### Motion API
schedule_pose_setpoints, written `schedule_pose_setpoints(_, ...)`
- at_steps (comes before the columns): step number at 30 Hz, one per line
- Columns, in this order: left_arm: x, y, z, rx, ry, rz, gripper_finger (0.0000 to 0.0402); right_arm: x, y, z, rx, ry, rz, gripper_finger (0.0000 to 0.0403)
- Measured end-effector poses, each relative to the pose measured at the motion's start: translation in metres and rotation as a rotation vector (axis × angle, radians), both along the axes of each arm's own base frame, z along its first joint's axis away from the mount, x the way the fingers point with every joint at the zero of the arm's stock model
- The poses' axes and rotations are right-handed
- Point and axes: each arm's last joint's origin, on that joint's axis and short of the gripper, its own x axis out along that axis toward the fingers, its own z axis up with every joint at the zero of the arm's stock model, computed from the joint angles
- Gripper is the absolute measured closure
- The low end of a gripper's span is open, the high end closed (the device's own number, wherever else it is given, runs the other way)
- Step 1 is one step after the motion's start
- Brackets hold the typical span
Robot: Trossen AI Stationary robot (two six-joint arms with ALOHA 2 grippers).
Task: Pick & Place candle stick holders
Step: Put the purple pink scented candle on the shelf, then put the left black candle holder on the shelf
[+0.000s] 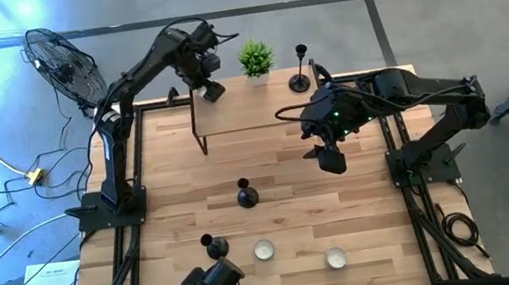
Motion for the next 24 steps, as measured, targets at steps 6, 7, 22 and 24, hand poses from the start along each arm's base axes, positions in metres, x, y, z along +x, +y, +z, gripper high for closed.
schedule_pose_setpoints(6,0.001,0.0,-0.001,0.006,0.006,-0.001,0.005,0.0,0.0,0.0,0.001,0.0,-0.001,0.0163)
schedule_pose_setpoints(7,0.001,0.0,-0.001,0.008,0.006,-0.002,0.0049,0.0,0.0,0.0,0.001,0.0,-0.001,0.0163)
schedule_pose_setpoints(22,0.002,0.003,0.025,0.138,-0.013,0.008,0.0044,0.0,0.0,0.0,0.002,0.0,-0.002,0.0163)
schedule_pose_setpoints(24,0.003,0.003,0.03,0.137,-0.042,0.004,0.0044,0.0,0.0,0.0,0.002,0.0,-0.002,0.0163)
